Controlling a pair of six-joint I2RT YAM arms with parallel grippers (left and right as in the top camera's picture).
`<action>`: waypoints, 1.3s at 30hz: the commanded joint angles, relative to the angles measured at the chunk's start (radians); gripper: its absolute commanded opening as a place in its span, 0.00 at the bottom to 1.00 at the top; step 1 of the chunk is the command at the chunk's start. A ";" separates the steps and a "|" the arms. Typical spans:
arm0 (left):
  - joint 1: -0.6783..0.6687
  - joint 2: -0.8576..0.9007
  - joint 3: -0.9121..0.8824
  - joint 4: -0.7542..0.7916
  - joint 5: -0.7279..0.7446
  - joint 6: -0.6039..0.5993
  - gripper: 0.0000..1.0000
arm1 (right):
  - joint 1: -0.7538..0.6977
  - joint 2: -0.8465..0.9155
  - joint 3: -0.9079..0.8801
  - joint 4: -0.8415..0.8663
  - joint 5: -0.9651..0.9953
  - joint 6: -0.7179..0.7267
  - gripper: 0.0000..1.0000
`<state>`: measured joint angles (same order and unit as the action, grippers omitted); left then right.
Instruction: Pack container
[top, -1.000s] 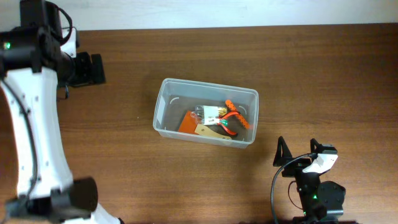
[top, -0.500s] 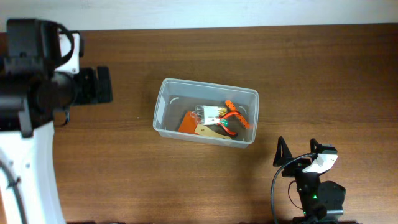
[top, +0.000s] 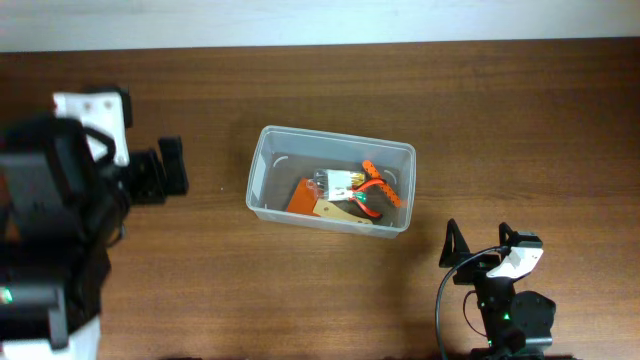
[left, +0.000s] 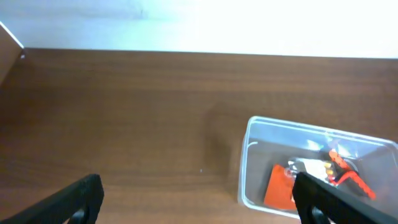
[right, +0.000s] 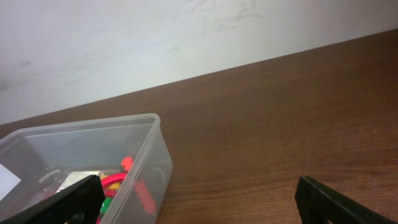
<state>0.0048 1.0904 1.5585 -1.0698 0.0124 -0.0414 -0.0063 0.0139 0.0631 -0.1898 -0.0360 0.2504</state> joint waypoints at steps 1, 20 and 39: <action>-0.002 -0.128 -0.138 0.062 0.025 0.012 0.99 | -0.006 -0.011 -0.008 0.001 -0.009 -0.011 0.99; -0.002 -0.644 -0.696 0.914 0.026 0.012 0.99 | -0.006 -0.011 -0.008 0.002 -0.009 -0.011 0.99; -0.002 -0.756 -1.004 1.771 0.026 0.012 0.99 | -0.006 -0.011 -0.008 0.001 -0.009 -0.011 0.99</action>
<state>0.0048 0.3653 0.5976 0.6567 0.0269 -0.0410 -0.0063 0.0139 0.0631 -0.1902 -0.0360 0.2501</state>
